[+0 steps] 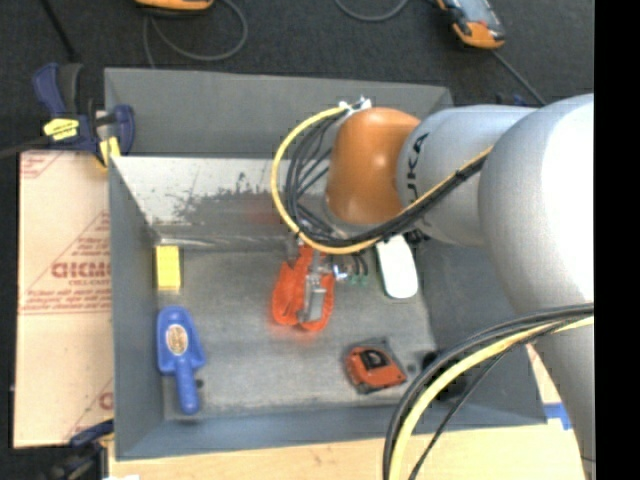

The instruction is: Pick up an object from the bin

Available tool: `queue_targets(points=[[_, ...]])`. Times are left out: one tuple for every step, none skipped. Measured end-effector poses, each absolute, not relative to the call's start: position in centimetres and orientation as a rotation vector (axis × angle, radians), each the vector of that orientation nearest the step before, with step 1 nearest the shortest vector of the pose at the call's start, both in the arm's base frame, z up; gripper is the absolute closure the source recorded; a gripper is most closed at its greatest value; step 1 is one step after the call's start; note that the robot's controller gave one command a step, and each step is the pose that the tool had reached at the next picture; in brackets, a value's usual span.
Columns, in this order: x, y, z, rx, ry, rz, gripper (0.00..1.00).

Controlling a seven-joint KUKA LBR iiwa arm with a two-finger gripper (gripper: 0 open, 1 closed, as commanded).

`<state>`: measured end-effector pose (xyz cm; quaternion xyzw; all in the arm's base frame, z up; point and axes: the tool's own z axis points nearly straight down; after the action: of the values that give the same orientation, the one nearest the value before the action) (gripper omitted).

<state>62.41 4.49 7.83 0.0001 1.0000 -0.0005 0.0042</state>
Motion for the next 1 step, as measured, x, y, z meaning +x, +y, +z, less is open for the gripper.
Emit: queue_targets(points=[[62.47, 3.32, 7.47, -0.581, 3.079, -0.002, 1.0]])
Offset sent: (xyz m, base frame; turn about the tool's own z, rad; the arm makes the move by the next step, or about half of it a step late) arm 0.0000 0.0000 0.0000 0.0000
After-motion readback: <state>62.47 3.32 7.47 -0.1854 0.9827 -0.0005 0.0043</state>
